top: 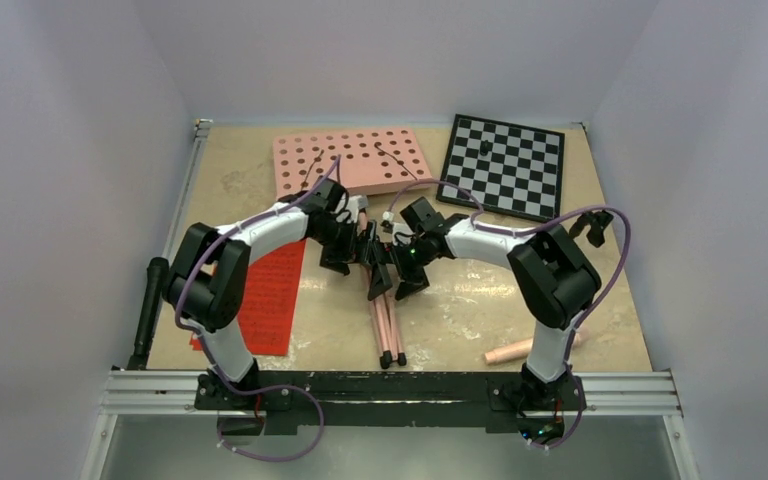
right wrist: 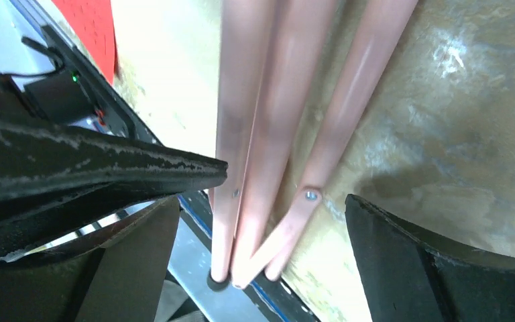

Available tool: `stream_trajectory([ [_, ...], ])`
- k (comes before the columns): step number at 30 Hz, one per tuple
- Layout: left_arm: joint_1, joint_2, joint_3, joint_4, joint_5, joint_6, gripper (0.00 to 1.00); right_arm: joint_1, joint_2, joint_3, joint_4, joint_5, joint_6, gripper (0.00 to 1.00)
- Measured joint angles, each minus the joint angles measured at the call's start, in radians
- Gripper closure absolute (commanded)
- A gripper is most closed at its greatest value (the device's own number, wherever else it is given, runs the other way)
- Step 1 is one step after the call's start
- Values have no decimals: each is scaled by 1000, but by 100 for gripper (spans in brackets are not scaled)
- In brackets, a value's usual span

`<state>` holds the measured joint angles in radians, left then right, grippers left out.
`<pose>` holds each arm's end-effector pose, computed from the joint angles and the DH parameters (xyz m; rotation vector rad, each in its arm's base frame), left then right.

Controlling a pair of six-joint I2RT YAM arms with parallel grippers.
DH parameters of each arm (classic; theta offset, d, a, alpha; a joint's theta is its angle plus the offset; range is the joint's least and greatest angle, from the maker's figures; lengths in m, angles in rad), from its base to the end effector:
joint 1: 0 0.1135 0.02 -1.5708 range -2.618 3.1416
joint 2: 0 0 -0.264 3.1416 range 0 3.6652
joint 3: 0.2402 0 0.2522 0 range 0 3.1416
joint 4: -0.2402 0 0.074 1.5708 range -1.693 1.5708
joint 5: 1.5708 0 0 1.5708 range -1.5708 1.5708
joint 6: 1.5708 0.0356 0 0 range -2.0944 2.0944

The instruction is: Pack up the instrument practice props

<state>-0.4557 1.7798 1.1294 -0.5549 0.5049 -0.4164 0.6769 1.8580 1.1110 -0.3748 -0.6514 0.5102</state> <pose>0.3010 -0.1667 0.1730 0.1945 2.8863 -0.9012 0.2669 0.2421 0.1521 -0.4645 2.8724 1.1827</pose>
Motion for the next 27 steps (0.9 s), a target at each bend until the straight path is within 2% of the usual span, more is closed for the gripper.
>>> stream_trajectory([
  [5, -25, -83, 6, 1, 20, 27, 1, -21, -77, 31, -113, -18, -117, 1],
  [10, -13, -211, 77, -69, 62, 100, 1, -54, -190, 146, -227, -17, -234, 1],
  [14, 28, -330, 93, -136, 82, 200, 1, -76, -301, 271, -298, 61, -301, 1],
  [20, 103, -497, 126, -188, -17, 396, 1, -80, -469, 416, -399, 331, -315, 1],
  [23, 154, -527, 153, -189, -101, 463, 1, -80, -559, 441, -446, 504, -301, 1],
  [27, 211, -535, 163, -195, -164, 489, 1, -82, -645, 441, -470, 627, -307, 1],
])
